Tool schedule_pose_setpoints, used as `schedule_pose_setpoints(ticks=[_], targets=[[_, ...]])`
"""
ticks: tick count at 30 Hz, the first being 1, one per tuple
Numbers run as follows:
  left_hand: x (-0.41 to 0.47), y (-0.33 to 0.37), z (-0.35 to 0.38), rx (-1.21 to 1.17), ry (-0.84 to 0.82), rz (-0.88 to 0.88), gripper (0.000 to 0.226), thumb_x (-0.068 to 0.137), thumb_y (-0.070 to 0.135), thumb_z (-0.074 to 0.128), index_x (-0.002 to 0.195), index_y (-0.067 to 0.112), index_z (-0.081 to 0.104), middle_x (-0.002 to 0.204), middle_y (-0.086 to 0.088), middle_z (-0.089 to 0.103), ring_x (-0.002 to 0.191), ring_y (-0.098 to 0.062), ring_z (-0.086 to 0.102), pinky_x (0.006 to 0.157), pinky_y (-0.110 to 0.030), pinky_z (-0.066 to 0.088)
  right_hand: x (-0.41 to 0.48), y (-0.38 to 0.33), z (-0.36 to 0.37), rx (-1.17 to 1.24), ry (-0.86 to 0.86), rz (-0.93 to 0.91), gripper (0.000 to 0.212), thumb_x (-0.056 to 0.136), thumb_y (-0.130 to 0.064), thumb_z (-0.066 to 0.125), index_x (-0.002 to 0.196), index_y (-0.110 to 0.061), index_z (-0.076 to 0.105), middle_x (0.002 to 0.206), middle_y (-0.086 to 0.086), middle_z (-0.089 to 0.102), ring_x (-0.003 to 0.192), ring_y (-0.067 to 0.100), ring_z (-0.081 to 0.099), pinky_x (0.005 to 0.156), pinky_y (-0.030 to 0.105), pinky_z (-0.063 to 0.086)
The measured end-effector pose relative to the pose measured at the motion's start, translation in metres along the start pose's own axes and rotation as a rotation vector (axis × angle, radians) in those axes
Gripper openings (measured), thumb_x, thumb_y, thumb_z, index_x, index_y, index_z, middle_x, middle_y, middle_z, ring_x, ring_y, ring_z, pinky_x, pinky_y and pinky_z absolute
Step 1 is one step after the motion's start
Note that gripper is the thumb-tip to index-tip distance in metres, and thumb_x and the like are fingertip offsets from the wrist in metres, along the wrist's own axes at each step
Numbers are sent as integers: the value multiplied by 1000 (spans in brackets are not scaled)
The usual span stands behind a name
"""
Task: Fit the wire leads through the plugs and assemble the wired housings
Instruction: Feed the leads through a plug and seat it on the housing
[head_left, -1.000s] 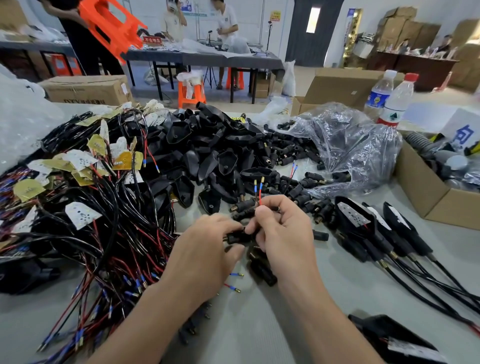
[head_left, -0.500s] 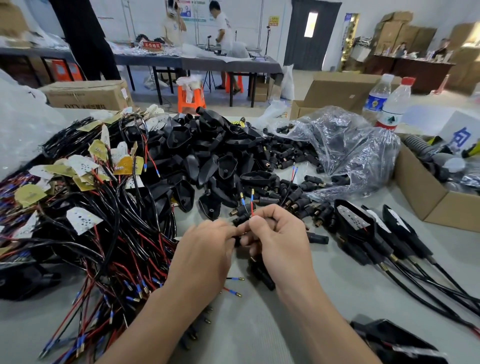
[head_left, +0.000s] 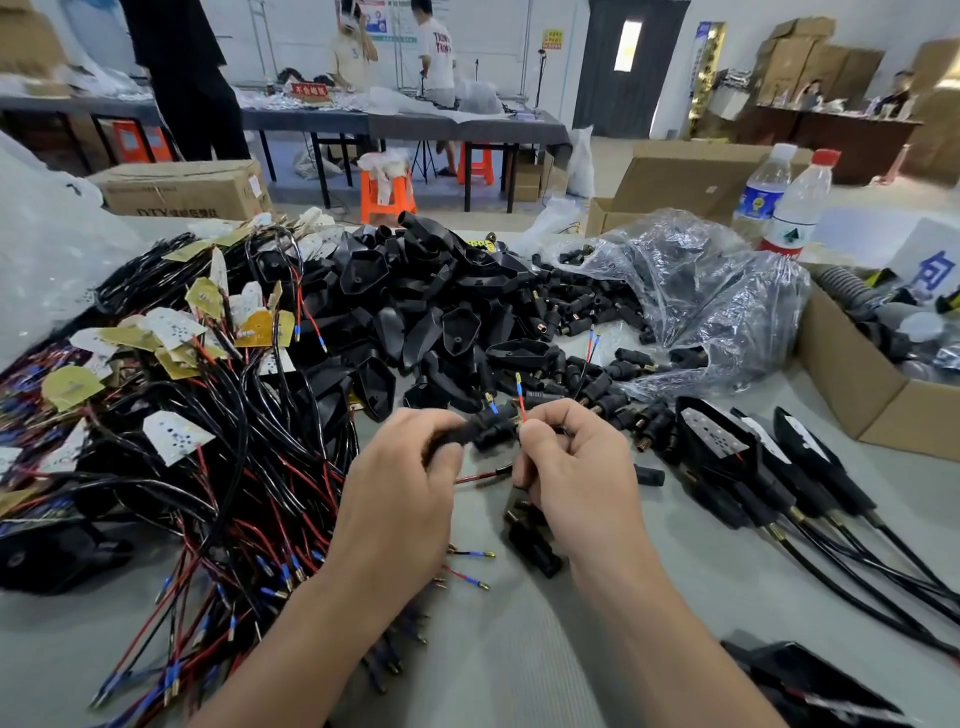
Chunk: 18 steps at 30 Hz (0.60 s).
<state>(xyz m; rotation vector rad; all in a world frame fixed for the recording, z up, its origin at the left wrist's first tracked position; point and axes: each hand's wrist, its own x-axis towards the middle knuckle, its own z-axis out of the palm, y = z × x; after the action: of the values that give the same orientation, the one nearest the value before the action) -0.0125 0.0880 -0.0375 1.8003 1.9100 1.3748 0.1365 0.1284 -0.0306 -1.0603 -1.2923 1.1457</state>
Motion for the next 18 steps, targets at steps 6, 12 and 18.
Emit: schedule_pose_setpoints(ticks=[6, 12, 18], targets=[[6, 0, -6, -215, 1, -199, 35, 93, 10, 69, 93, 44, 59, 95, 19, 73, 94, 2, 67, 85, -18, 49, -1, -5, -2, 33, -45, -12, 17, 88, -10, 63, 73, -18, 67, 53, 7, 59, 41, 12, 31, 40, 18, 25], [5, 2, -10, -233, 25, -208, 41, 88, 0, 65, 91, 41, 61, 95, 21, 71, 88, 1, 67, 82, -18, 51, -4, -8, -3, 16, -81, -15, 24, 90, -4, 65, 70, -18, 67, 51, 5, 56, 40, 8, 35, 39, 15, 26], [0, 3, -13, -91, 63, -117, 45, 87, -3, 58, 92, 42, 62, 74, 11, 66, 64, -11, 60, 60, -13, 45, -6, -9, -3, -12, -142, -44, 17, 86, -9, 65, 70, -16, 65, 48, 1, 48, 45, 13, 34, 43, 20, 28]])
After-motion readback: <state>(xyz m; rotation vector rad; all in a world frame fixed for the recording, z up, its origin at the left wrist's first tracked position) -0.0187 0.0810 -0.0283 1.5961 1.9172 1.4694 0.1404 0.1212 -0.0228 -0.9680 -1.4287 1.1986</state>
